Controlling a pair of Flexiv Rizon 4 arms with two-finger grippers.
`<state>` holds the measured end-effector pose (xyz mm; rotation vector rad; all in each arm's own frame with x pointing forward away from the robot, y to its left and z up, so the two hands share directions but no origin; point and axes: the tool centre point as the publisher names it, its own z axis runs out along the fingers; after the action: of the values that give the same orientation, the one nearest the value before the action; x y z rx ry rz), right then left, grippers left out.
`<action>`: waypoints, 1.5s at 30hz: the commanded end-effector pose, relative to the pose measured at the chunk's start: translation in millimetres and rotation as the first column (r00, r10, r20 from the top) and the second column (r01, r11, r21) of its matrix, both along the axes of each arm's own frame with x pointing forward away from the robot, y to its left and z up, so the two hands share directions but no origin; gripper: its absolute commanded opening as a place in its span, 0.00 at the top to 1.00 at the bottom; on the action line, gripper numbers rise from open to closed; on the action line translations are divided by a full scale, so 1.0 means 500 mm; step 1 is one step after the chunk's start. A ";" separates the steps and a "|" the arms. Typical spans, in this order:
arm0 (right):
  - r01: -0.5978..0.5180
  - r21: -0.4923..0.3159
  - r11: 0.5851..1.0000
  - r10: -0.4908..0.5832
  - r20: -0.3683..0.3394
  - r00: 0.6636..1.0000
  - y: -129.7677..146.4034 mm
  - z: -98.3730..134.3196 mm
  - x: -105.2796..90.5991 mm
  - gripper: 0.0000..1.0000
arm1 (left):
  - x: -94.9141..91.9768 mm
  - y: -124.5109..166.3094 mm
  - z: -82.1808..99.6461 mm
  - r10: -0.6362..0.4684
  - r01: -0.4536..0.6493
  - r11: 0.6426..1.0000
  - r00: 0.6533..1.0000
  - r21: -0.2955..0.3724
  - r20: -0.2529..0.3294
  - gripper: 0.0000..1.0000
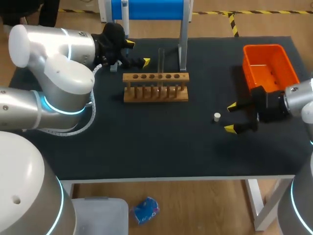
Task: Invert the test tube, pick up the pipette, mount the tip to pipette, aspirate from beaker and dispense into the tube, eject the tip, return the pipette, and cap with the stopper.
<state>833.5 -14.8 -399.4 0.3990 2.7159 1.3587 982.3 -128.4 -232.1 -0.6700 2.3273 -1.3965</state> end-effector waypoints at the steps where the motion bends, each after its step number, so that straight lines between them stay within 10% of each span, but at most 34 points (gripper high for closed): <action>1: -0.004 -0.001 1.000 0.004 -0.006 1.000 0.015 -0.018 0.026 0.00 | 0.000 0.001 -0.003 -0.001 0.001 1.000 1.000 -0.004 0.004 0.00; 12: -0.005 -0.015 1.000 0.005 -0.023 1.000 0.029 -0.038 0.052 0.00 | 0.000 0.001 -0.003 -0.001 0.001 1.000 1.000 -0.004 0.004 0.00; 14: -0.004 -0.017 1.000 0.004 -0.024 1.000 0.032 -0.041 0.056 0.06 | 0.000 0.001 -0.003 -0.001 0.001 1.000 1.000 -0.004 0.004 0.00; 16: -0.004 -0.019 1.000 0.003 -0.025 1.000 0.034 -0.042 0.060 0.43 | 0.000 0.001 -0.003 -0.001 0.001 1.000 1.000 -0.004 0.004 0.00; 25: -0.005 -0.026 1.000 0.004 -0.025 1.000 0.041 -0.045 0.071 0.31 | 0.000 0.001 -0.003 -0.001 0.001 1.000 1.000 -0.004 0.004 0.00; 45: -0.009 -0.036 0.999 0.008 -0.026 1.000 0.055 -0.052 0.082 0.50 | 0.000 0.001 -0.003 -0.001 0.001 1.000 1.000 -0.004 0.004 0.00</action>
<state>872.6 10.7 -423.5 0.4058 2.7577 1.3188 982.3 -128.4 -232.1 -0.6700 2.3273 -1.3965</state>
